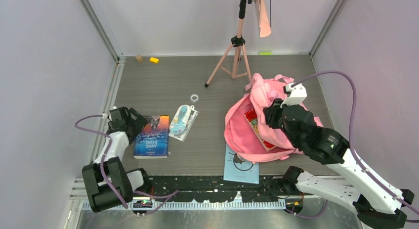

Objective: Pack the student bag
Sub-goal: Move the book to the center of the board, then pick up the book from the center of the board.

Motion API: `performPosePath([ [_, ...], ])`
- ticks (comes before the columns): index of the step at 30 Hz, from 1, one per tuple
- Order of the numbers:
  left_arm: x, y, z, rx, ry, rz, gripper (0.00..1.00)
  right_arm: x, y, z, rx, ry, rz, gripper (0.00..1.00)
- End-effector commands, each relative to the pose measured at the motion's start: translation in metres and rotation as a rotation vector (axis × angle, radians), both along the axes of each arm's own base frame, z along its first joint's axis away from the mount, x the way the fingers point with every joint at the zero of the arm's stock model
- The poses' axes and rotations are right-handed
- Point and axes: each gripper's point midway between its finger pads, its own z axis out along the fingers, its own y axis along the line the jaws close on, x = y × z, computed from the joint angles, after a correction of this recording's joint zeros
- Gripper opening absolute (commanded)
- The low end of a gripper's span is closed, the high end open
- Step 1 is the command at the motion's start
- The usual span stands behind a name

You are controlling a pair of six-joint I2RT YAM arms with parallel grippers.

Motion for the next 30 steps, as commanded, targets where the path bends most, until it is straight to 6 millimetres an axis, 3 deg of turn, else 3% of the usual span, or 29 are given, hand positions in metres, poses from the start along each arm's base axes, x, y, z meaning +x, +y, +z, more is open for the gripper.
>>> performPosePath([
  [1, 0.001, -0.003, 0.015, 0.020, 0.034, -0.092, 0.94, 0.006, -0.009, 0.040, 0.125, -0.125, -0.074, 0.00],
  [6, -0.013, -0.019, 0.004, -0.034, 0.108, -0.155, 0.99, 0.009, -0.003, 0.043, 0.138, -0.138, -0.056, 0.00],
  [15, -0.026, -0.096, 0.005, -0.058, 0.131, -0.350, 1.00, 0.010, 0.000, 0.047, 0.139, -0.153, -0.044, 0.00],
  [23, -0.039, -0.083, -0.005, 0.065, 0.214, -0.369, 1.00, 0.007, -0.003, 0.046, 0.165, -0.154, -0.051, 0.00],
  [26, -0.035, -0.098, -0.010, -0.008, 0.200, -0.413, 0.98, 0.007, -0.004, 0.046, 0.163, -0.155, -0.055, 0.00],
  [30, -0.027, -0.118, -0.014, -0.101, 0.160, -0.462, 0.82, 0.008, -0.005, 0.046, 0.159, -0.156, -0.060, 0.00],
])
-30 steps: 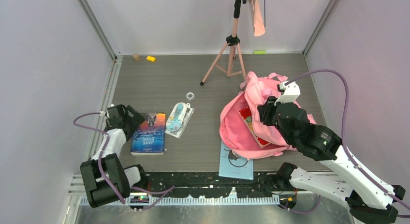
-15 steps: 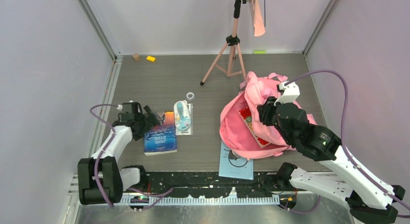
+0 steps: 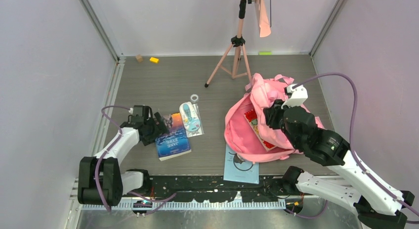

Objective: Pack the student bag
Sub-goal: Pick up the book from the center of the board.

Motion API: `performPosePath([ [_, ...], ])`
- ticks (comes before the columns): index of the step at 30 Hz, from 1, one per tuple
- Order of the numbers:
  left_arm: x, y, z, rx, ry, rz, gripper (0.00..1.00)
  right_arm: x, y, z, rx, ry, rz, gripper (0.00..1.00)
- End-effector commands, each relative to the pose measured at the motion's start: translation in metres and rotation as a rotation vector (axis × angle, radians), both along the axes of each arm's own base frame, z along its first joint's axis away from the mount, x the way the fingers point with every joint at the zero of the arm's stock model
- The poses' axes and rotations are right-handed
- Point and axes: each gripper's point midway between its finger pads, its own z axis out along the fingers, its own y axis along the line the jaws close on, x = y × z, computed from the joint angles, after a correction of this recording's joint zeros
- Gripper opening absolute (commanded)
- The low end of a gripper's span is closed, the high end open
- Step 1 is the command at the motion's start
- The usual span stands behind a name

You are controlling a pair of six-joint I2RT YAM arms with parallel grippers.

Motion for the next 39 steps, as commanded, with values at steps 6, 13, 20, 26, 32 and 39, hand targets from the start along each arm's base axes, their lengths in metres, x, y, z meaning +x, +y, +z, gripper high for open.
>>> performPosePath([
  [6, 0.009, -0.025, 0.002, -0.131, -0.056, -0.055, 0.36, 0.010, -0.003, 0.041, 0.131, -0.130, -0.067, 0.00],
  [13, 0.014, -0.021, 0.036, -0.115, -0.189, -0.060, 0.00, 0.012, -0.003, 0.029, 0.096, -0.102, -0.075, 0.00],
  [20, 0.012, -0.025, 0.084, -0.130, -0.353, -0.096, 0.00, 0.014, 0.001, 0.006, 0.041, -0.052, -0.071, 0.00],
  [26, 0.008, -0.030, 0.132, -0.176, -0.489, -0.099, 0.00, 0.017, 0.016, -0.030, -0.015, 0.042, -0.039, 0.00],
  [32, 0.003, -0.037, 0.152, -0.224, -0.530, -0.102, 0.00, 0.016, 0.036, -0.041, 0.003, 0.102, 0.019, 0.56],
  [39, 0.001, -0.041, 0.198, -0.269, -0.643, -0.106, 0.00, 0.021, 0.059, -0.009, 0.121, 0.055, 0.078, 0.86],
])
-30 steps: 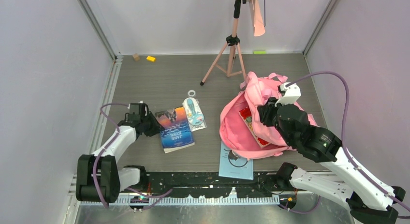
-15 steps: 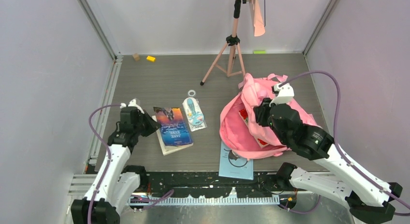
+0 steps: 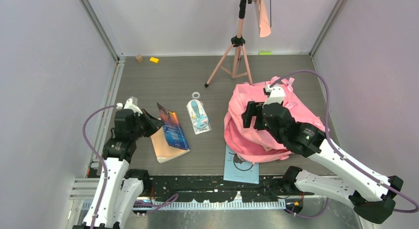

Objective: Pack the student bag
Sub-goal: Pick up the book from the center of the board.

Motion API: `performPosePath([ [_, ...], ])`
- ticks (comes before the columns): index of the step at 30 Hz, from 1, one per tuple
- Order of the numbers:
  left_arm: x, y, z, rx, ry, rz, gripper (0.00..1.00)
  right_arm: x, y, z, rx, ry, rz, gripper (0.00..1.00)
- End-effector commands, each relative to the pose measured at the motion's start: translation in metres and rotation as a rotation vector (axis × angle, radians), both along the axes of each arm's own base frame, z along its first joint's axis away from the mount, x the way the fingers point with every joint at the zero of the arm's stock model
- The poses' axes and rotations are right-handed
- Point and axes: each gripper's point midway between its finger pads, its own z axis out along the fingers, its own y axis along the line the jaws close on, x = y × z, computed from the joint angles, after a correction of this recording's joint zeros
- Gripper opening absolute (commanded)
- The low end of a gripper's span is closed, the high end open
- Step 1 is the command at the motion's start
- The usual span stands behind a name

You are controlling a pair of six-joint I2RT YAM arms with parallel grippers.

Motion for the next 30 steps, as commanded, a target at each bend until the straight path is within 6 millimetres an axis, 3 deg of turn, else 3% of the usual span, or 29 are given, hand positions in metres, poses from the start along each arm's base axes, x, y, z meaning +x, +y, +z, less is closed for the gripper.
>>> performPosePath([
  [1, 0.004, -0.008, 0.067, -0.060, -0.169, -0.022, 0.00, 0.011, 0.016, 0.047, 0.146, -0.094, 0.003, 0.87],
  [4, 0.002, -0.008, 0.075, -0.062, -0.173, -0.023, 0.00, 0.015, 0.030, 0.058, 0.186, -0.104, 0.030, 0.88],
  [6, 0.000, -0.007, 0.070, -0.050, -0.149, -0.020, 0.00, 0.019, 0.041, 0.058, 0.199, -0.097, 0.055, 0.88],
  [14, -0.007, 0.008, -0.002, -0.008, 0.047, 0.075, 0.00, 0.027, 0.090, 0.022, 0.225, 0.019, 0.152, 0.87],
  [20, -0.009, 0.008, -0.033, -0.041, 0.101, 0.108, 0.00, 0.028, 0.098, 0.003, 0.219, 0.057, 0.162, 0.86],
  [30, -0.014, 0.014, -0.062, -0.011, 0.173, 0.134, 0.32, 0.029, 0.101, -0.006, 0.197, 0.076, 0.170, 0.86],
])
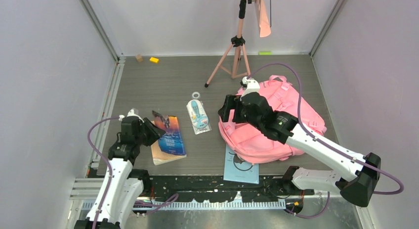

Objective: Pack the student bag
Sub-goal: Pick up the book from the center of the board.

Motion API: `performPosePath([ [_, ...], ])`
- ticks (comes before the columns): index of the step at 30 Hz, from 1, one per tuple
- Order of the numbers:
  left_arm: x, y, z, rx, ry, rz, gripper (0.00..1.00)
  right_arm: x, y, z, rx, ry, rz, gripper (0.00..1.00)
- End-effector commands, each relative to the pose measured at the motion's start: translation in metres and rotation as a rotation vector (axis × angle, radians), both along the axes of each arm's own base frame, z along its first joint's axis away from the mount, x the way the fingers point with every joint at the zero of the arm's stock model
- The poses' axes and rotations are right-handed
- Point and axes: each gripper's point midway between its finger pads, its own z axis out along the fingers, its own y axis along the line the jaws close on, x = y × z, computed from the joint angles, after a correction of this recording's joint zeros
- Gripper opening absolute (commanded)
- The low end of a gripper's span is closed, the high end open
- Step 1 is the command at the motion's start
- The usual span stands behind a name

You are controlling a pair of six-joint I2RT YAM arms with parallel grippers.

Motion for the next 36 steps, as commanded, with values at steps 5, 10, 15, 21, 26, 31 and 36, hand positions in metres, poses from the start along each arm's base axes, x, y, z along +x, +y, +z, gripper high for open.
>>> performPosePath([
  [5, -0.001, 0.009, -0.013, 0.064, 0.033, 0.006, 0.40, 0.005, 0.010, 0.005, 0.039, -0.014, 0.008, 0.85],
  [10, 0.005, -0.005, -0.016, -0.016, 0.000, -0.026, 0.28, 0.007, 0.014, 0.001, 0.035, -0.009, 0.017, 0.85],
  [15, 0.010, -0.012, 0.007, -0.047, -0.097, -0.053, 0.00, 0.005, 0.029, -0.009, 0.046, 0.031, 0.065, 0.87],
  [21, 0.010, -0.023, 0.073, -0.077, -0.341, -0.134, 0.00, 0.001, 0.070, -0.020, 0.167, 0.105, 0.164, 0.90],
  [26, 0.002, -0.038, 0.115, -0.156, -0.476, -0.201, 0.00, -0.007, 0.101, -0.013, 0.297, 0.135, 0.275, 0.92],
  [31, 0.006, -0.054, 0.146, -0.265, -0.554, -0.266, 0.00, 0.000, 0.086, -0.004, 0.280, 0.105, 0.225, 0.92],
  [36, 0.014, -0.067, 0.181, -0.285, -0.603, -0.356, 0.00, 0.013, 0.039, 0.007, 0.160, 0.008, 0.069, 0.94],
])
